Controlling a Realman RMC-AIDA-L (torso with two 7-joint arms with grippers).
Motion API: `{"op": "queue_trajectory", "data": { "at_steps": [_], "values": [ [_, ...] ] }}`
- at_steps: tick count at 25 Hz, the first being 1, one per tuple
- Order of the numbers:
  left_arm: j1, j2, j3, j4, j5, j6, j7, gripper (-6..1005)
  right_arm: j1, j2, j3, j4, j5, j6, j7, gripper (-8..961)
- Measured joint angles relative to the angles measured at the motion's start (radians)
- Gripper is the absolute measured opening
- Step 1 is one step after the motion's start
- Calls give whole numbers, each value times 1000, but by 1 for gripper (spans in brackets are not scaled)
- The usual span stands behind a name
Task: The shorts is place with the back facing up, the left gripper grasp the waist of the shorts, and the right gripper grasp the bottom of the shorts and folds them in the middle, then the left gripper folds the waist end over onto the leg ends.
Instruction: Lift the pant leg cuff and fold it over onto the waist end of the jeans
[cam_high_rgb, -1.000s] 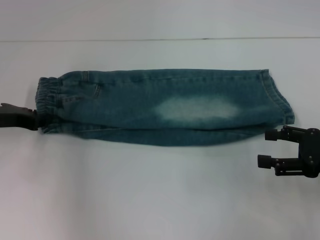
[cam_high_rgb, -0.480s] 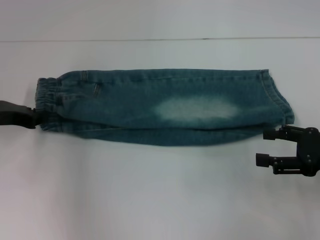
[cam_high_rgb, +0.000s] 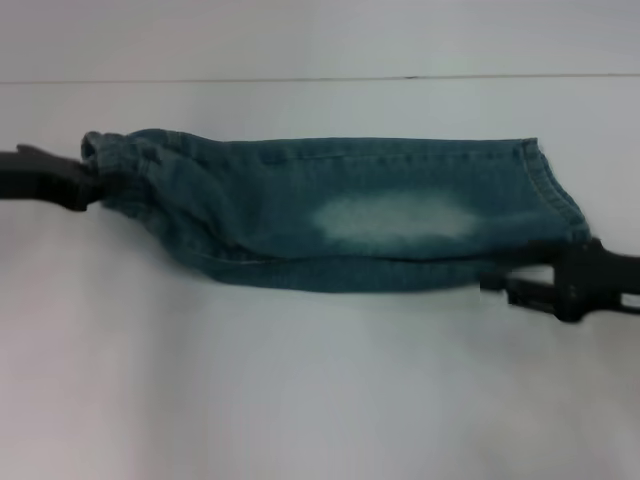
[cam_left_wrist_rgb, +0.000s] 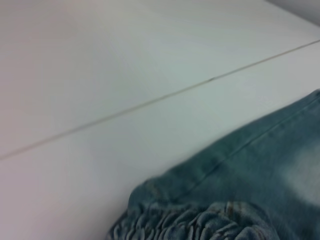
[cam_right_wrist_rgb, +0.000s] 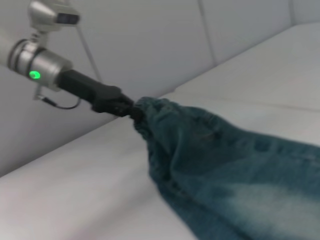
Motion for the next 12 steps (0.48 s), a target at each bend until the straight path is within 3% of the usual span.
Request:
{"op": "queue_trajectory", "data": {
  "at_steps": [4,8,12],
  "values": [
    [-51,14,-8,8,-46,58,-3,96,24,37,13,125,172,173,-131,605],
    [-110,24,-18,18,-105,115,-7,96,70,43,17,388,467,341,-466,516],
    [-186,30,-17,19,-125,173,-18,94,148,50,27,592,730,490,-778,321]
  ]
}}
